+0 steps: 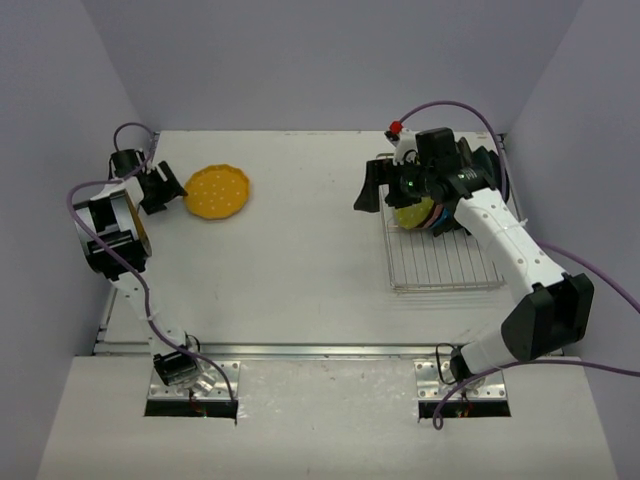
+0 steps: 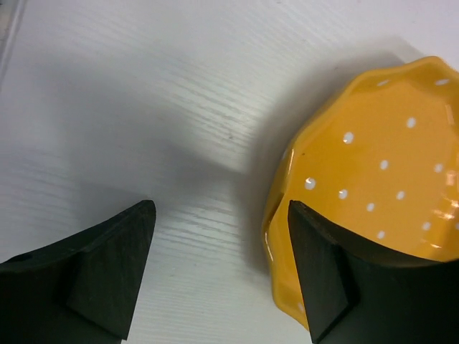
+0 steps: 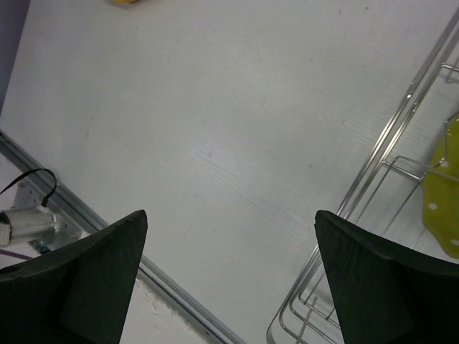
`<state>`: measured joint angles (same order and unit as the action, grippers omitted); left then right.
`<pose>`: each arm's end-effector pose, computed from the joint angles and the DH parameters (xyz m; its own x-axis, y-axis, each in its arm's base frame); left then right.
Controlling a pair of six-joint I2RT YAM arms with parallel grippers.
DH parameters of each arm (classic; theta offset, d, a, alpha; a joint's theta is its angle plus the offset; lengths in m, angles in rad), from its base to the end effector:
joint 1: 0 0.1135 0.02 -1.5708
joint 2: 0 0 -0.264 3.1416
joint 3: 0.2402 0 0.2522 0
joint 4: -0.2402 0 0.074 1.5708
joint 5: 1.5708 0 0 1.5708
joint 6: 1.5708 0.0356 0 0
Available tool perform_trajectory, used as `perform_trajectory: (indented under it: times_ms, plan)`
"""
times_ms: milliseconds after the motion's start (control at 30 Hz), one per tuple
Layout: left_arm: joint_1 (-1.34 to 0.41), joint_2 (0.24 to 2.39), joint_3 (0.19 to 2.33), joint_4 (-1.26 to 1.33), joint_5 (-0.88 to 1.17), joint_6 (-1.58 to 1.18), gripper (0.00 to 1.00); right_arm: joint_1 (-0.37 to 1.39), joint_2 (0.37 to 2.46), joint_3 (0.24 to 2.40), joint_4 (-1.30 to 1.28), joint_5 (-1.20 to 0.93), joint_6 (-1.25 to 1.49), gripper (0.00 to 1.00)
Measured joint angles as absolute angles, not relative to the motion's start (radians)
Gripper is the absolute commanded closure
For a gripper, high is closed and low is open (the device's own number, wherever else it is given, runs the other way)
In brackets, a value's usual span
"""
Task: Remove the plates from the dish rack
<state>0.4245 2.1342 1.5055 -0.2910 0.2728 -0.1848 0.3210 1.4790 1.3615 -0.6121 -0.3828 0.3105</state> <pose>0.4231 0.1807 0.1550 -0.6669 -0.4956 -0.5564 -0.3768 0.8685 -0.3220 0.3050 0.1154 0.3359 -0.7724 0.0419 -0.6337 -0.3370 0.8188 0.4648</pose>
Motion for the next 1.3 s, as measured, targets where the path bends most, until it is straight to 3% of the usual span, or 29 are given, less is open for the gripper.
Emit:
perform_trajectory:
  times_ms: [167,467,600,900,1300]
  plan:
    - [0.38,1.99,1.4,-0.298,0.123,-0.087,0.27,0.321,1.456,1.345,-0.613,-0.166,0.267,0.01]
    - [0.125,1.318,1.165,-0.196,0.013,0.077,0.25,0.318,1.52,1.355,-0.638,0.231,0.231,0.11]
    - [0.06,1.125,1.099,-0.176,-0.012,0.107,0.25,0.317,1.577,1.367,-0.635,0.333,0.222,0.12]
    - [0.054,1.036,0.939,-0.284,-0.051,0.127,0.25,0.316,1.666,1.449,-0.621,0.47,0.206,0.12]
    - [0.054,1.031,0.945,-0.316,-0.048,0.123,0.24,0.299,1.788,1.508,-0.615,0.487,0.207,0.16]
